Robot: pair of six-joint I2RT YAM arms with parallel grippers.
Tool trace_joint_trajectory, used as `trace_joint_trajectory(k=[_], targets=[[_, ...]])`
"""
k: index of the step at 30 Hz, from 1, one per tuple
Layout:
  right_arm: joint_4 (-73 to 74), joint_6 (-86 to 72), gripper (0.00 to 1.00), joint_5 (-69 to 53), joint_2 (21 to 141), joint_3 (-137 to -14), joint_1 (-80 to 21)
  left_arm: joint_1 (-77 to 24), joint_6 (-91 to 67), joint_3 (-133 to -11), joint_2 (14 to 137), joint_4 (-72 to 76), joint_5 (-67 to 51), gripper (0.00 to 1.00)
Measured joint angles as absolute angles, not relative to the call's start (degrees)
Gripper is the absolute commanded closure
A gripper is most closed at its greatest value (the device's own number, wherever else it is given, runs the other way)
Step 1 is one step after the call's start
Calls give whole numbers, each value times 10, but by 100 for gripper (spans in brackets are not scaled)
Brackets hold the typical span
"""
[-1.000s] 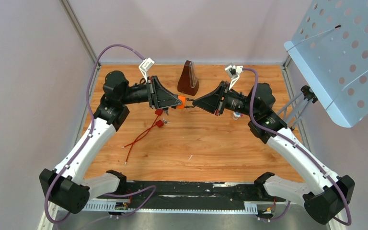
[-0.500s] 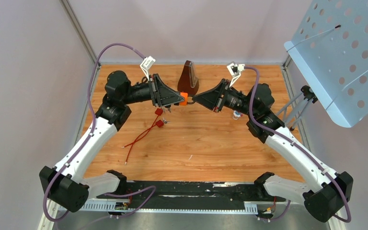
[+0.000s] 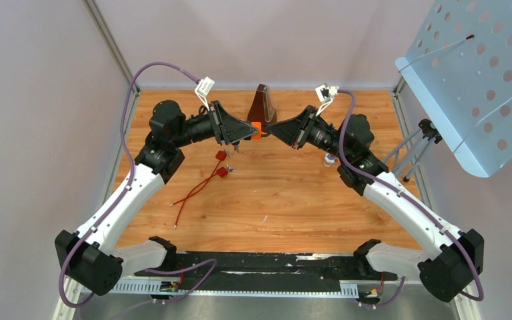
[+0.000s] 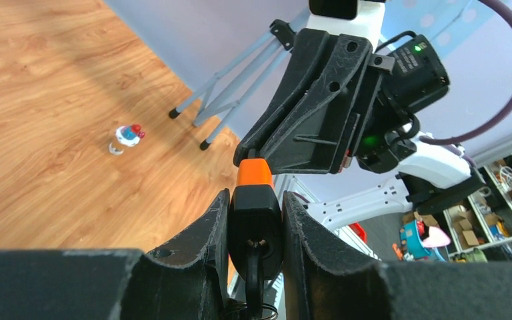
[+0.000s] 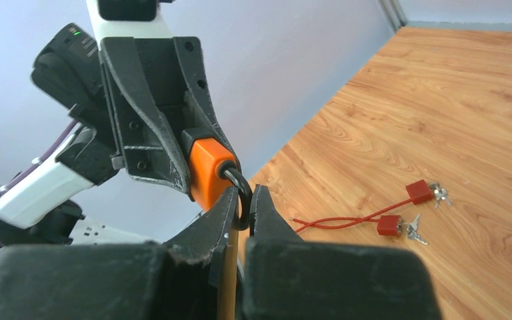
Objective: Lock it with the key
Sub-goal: Lock the lock.
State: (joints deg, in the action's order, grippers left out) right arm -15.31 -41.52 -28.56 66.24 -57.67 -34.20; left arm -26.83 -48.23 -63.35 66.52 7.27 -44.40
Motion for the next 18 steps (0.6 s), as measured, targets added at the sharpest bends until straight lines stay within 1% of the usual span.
trace_joint_trajectory(k=[1,2,4,5,8,10,11,12,14,18], targets=[[-144,-414,100,-275,661,-577,-344,-270,-479,-634,665,68,-437,100],[-130,-413,98,-262,658,-577,-347,-274,-476,-634,664,60,-427,100],[-102,-415,92,-237,653,-577,-350,-281,-472,-634,664,43,-406,100],[-90,-418,87,-226,651,-577,-352,-286,-472,-634,664,33,-393,100],[-63,-439,62,-196,646,-575,-352,-296,-480,-630,664,21,-357,100],[-59,-454,41,-185,644,-569,-357,-305,-491,-619,662,25,-338,100],[-49,-461,32,-173,642,-565,-358,-307,-498,-614,659,26,-330,100],[-45,-471,27,-168,640,-560,-358,-307,-508,-605,653,30,-319,100],[-37,-487,22,-159,635,-551,-361,-307,-527,-588,640,42,-294,100],[-45,-521,20,-153,624,-550,-375,-310,-576,-552,622,82,-255,100]])
